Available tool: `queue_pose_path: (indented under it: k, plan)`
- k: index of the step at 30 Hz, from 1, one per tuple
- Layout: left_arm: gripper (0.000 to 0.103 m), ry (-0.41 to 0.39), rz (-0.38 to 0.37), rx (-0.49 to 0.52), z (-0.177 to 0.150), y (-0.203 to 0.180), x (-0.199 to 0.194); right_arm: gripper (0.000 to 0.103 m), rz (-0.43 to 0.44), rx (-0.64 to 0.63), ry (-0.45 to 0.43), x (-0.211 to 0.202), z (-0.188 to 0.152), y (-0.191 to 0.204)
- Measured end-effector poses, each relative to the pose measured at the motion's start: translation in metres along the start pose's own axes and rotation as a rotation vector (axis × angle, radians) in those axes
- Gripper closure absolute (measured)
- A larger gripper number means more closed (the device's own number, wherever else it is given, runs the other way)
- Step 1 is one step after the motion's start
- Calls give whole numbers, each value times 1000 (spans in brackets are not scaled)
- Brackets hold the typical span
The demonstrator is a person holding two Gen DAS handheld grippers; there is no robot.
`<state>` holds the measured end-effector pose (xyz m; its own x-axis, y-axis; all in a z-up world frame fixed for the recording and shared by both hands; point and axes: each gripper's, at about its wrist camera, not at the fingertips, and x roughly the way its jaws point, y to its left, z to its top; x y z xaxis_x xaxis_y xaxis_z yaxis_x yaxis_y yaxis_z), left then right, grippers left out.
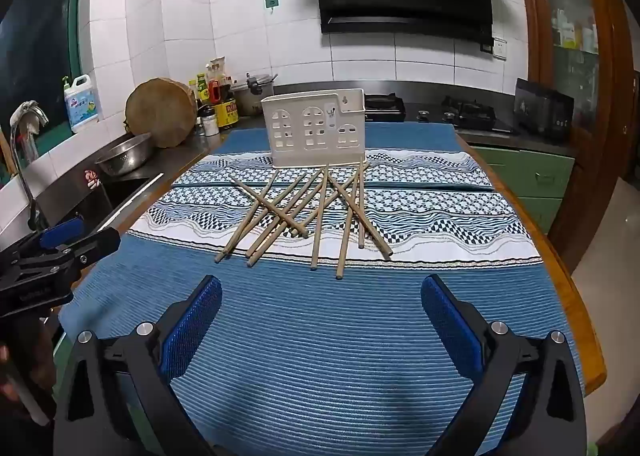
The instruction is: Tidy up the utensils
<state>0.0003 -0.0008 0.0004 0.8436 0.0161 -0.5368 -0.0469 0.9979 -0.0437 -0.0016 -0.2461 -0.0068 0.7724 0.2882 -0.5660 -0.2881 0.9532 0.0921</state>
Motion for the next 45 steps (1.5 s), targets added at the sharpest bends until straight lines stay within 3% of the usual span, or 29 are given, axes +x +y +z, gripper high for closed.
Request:
queue_pose_path:
  k: [45]
  plan:
    - [5,2,-22,1,1,3,7,6,5,-2,-12,3,8,-3]
